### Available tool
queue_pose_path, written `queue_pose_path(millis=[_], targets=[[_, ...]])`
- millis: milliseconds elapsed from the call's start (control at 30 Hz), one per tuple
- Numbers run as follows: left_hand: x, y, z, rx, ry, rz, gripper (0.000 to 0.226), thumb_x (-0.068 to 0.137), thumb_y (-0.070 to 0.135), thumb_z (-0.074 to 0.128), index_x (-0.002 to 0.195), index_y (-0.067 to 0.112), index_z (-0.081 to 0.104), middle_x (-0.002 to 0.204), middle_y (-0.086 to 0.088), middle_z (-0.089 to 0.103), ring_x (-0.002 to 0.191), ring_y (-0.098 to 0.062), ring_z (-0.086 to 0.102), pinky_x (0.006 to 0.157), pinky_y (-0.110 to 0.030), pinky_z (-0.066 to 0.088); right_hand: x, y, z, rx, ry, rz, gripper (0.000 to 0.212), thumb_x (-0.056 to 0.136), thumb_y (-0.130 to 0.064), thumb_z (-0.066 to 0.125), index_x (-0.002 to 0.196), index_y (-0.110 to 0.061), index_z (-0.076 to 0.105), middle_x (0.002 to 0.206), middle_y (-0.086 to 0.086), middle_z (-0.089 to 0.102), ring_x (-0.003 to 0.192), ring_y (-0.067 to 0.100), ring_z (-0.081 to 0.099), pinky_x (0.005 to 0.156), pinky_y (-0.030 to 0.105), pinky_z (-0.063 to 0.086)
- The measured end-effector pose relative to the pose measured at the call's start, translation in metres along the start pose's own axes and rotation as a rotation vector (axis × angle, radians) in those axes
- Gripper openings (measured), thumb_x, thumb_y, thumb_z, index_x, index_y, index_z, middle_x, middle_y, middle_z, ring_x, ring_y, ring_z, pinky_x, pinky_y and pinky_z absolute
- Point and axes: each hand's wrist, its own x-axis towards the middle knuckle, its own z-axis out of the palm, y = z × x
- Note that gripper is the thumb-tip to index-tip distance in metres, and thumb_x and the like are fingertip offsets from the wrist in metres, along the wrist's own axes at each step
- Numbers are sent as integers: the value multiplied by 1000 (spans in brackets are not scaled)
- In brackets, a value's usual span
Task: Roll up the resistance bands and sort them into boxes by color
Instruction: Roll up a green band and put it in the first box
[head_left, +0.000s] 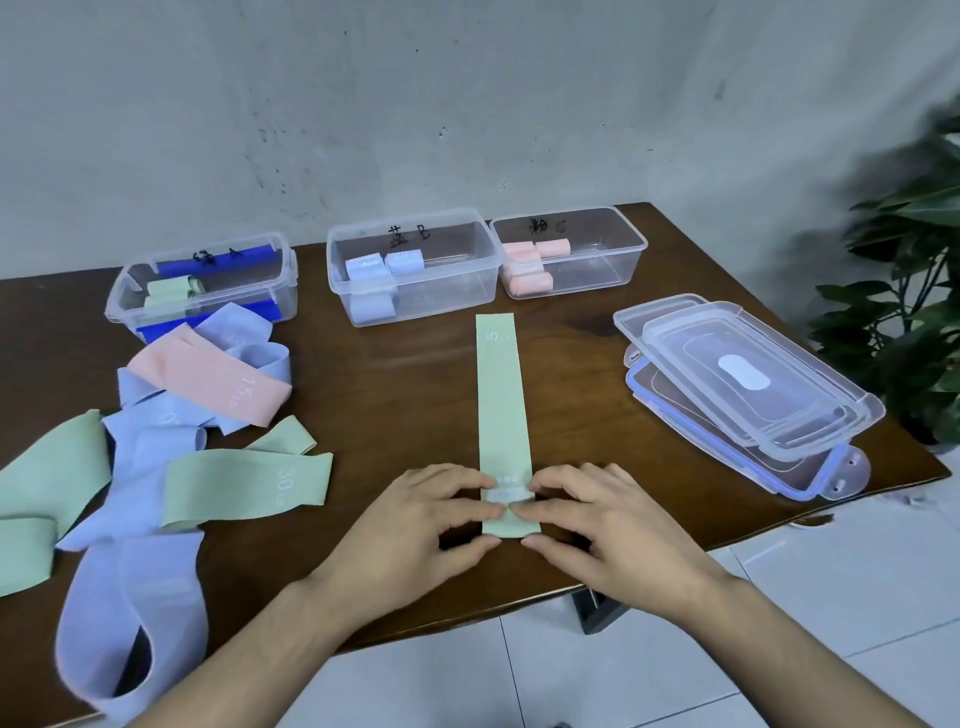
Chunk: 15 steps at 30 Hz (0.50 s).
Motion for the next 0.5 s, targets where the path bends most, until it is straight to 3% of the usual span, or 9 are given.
queue_pose_path(millis=[167,333,500], targets=[[-1,12,11,68,133,21,27,94,47,51,103,36,74,112,21,62,107,-2,56,90,-24,45,-1,-2,-1,-6,67,-31,25,100,-40,51,112,-32,71,115,-15,56,92,7,56,76,28,49],[2,22,19,123,236,-15,24,92,41,51,102,31,71,104,18,64,95,-4,58,83,-21,42,1,0,0,24,101,-7,17,97,-31,59,110,-28,71,108,-15,59,92,6,55,79,29,50],[0,23,24,197,295,8,26,92,35,50,98,27,74,97,14,66,89,-6,60,79,-22,46,3,-4,2,8,108,-1,18,98,-31,54,106,-29,70,105,-16,61,90,5,53,75,28,49]])
